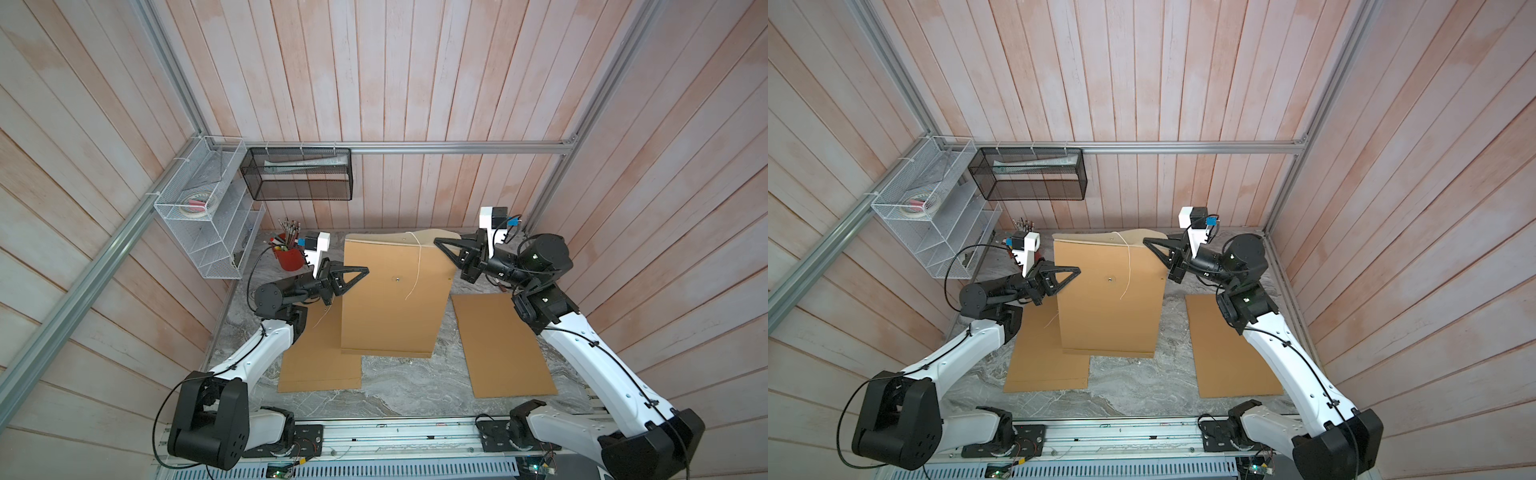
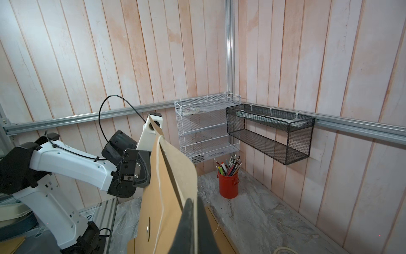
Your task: Open the file bag
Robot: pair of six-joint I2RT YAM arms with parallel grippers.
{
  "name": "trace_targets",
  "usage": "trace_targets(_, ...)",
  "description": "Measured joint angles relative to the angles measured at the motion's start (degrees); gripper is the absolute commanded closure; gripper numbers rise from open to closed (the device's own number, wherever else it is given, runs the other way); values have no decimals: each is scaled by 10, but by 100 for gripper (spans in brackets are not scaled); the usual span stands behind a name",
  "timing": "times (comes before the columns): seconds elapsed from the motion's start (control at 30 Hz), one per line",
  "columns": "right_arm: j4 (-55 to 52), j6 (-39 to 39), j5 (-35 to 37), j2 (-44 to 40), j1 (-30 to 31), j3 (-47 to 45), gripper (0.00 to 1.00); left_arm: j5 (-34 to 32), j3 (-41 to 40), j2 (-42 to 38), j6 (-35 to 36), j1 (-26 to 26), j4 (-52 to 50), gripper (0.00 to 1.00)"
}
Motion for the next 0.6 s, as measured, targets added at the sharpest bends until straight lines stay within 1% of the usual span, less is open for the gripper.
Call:
trace_targets(0.07, -4, 0, -2, -1, 0, 0, 100, -2, 0, 0, 10, 0, -4, 77)
trace_targets(0.1, -7, 0, -2, -1, 0, 0, 100, -3, 0, 0, 14, 0, -6, 70)
trace_targets(0.2, -16, -3, -4, -1, 0, 0, 100, -6, 0, 0, 17, 0, -10, 58)
trace_targets(0.27, -23, -5, -4, -1, 0, 2, 100, -8, 3, 0, 16, 0, -9, 55)
trace_targets(0.43, -31, -6, -9, 0, 0, 2, 100, -12, 48, 25, 0, 0, 11, 55)
trace_targets(0.6, -37, -6, -19, 4, 0, 2, 100, -17, 88, 63, -35, 0, 50, 55)
